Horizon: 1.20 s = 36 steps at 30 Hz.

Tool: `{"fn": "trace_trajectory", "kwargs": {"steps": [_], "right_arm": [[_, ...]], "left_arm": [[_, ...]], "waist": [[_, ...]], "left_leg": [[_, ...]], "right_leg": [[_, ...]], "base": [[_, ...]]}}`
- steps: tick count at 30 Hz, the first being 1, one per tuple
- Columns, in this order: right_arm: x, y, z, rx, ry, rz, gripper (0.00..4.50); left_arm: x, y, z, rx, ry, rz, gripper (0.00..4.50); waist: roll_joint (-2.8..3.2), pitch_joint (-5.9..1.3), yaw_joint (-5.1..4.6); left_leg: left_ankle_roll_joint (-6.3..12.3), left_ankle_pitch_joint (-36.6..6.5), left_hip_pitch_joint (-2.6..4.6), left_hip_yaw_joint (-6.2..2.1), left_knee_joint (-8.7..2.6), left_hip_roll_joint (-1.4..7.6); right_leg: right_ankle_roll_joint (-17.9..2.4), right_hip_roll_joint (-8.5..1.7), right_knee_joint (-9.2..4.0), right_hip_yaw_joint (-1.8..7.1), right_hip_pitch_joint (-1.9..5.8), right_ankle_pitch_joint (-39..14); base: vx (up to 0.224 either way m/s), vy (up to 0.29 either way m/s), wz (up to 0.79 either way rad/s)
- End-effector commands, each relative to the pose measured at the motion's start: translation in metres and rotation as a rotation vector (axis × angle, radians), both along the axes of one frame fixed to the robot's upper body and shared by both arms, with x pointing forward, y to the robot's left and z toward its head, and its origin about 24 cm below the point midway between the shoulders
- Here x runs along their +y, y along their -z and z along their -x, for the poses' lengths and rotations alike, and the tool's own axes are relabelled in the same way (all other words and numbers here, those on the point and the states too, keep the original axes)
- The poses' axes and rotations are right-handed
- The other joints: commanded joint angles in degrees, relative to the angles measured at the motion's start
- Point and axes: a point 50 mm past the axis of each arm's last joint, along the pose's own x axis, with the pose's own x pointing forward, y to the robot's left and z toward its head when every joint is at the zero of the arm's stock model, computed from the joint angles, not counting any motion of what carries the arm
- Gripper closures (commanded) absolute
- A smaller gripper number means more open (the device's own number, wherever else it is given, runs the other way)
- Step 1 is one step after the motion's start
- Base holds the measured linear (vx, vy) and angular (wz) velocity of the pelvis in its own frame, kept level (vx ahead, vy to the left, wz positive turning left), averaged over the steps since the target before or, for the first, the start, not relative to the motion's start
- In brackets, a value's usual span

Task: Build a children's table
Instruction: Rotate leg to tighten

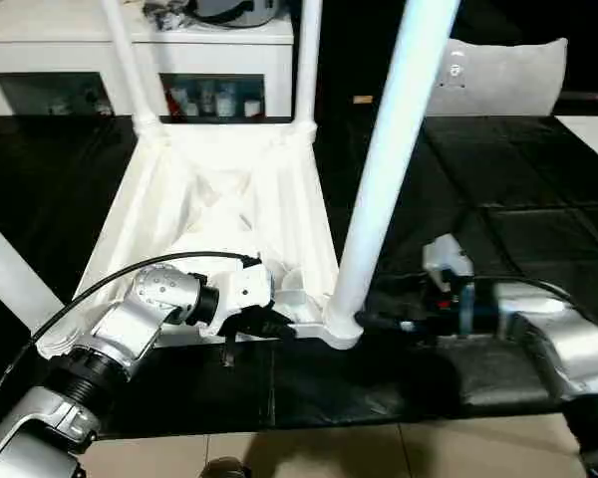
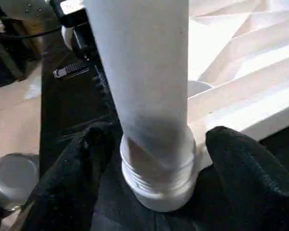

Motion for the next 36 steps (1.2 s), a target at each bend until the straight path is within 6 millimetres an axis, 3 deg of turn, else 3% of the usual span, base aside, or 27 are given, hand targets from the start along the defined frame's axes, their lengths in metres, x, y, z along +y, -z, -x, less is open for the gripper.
{"fn": "trace_trajectory", "kwargs": {"steps": [1,7,15,21,24,28,30,32,35,36], "right_arm": [[0.002,0.0,-0.004,-0.011,-0.037,0.018,1.27],[0.008,0.003,-0.011,-0.001,-0.077,0.016,1.77],[0.013,0.007,-0.013,0.007,-0.114,0.01,2.37],[0.013,0.008,-0.013,0.014,-0.129,-0.003,2.47],[0.014,0.009,-0.013,0.02,-0.107,-0.025,2.5],[0.026,0.015,-0.014,0.013,0.05,-0.018,2.51],[0.034,0.02,-0.019,0.016,0.146,-0.005,2.52],[0.04,0.023,-0.021,0.014,0.206,0.001,2.52],[0.055,0.026,-0.025,0.026,0.296,-0.023,2.54],[0.063,0.028,-0.032,0.022,0.419,-0.03,2.54]], "left_arm": [[-0.016,-0.01,0.004,-0.041,0.128,0.011,4.5],[-0.023,-0.012,0.007,-0.04,0.195,0.012,4.5],[-0.024,-0.013,0.009,-0.043,0.213,0.007,4.5],[-0.026,-0.015,0.007,-0.037,0.198,0.032,4.5],[-0.028,-0.014,0.0,-0.042,0.106,0.044,4.5],[-0.033,-0.009,-0.017,-0.011,-0.137,0.059,4.5],[-0.037,-0.008,-0.022,-0.017,-0.204,0.058,4.5],[-0.041,-0.007,-0.025,-0.021,-0.253,0.052,4.5],[-0.051,-0.006,-0.031,-0.046,-0.327,0.04,4.5],[-0.061,-0.009,-0.037,-0.057,-0.394,0.048,4.5]], "waist": [[-0.38,-3.95,-0.26],[-0.34,-4.01,-0.03],[-0.39,-3.85,0.07],[-0.18,-3.92,0.0],[-0.04,-3.88,0.01],[-0.29,-3.46,0.03],[-0.36,-3.37,-0.36],[-0.35,-3.27,-1.12],[-0.47,-3.18,-2.07],[-0.34,-3.26,-2.26]], "left_leg": [[1.41,-9.0,0.51,0.04,-3.57,0.97],[1.58,-9.1,0.51,0.12,-3.5,0.99],[1.19,-10.1,0.56,0.01,-3.72,1.03],[1.27,-10.0,0.53,0.0,-3.69,1.0],[1.15,-10.5,0.62,-0.01,-3.7,1.02],[0.29,-12.4,0.87,-0.03,-4.02,0.9],[-0.61,-13.5,0.9,-0.25,-4.25,0.73],[-1.42,-13.8,0.64,-0.44,-4.53,0.62],[-1.13,-14.4,0.71,-0.46,-4.49,0.47],[-1.29,-13.8,0.8,-0.38,-4.42,0.47]], "right_leg": [[-11.4,-4.03,-4.49,2.48,2.58,-5.3],[-11.9,-4.05,-4.42,2.42,2.61,-4.9],[-11.2,-4.06,-4.65,2.42,2.58,-7.1],[-11.5,-4.01,-4.6,2.41,2.6,-6.2],[-11.8,-4.01,-4.68,2.4,2.56,-6.5],[-10.7,-4.11,-5.25,2.42,2.51,-11.8],[-8.7,-4.35,-5.89,2.38,2.48,-17.3],[-7.9,-4.13,-5.88,2.32,2.54,-18.5],[-7.0,-4.16,-6.38,2.48,2.37,-21.0],[-7.0,-4.19,-6.3,2.59,2.21,-20.6]], "base": [[0.0,0.0,0.0],[0.0,0.0,0.0],[0.0,0.0,0.0],[0.0,0.0,0.0],[0.0,0.0,0.0],[0.0,0.0,0.0],[0.0,0.0,0.0],[0.0,0.0,0.0],[0.0,0.0,0.0],[0.0,0.0,0.0]]}}
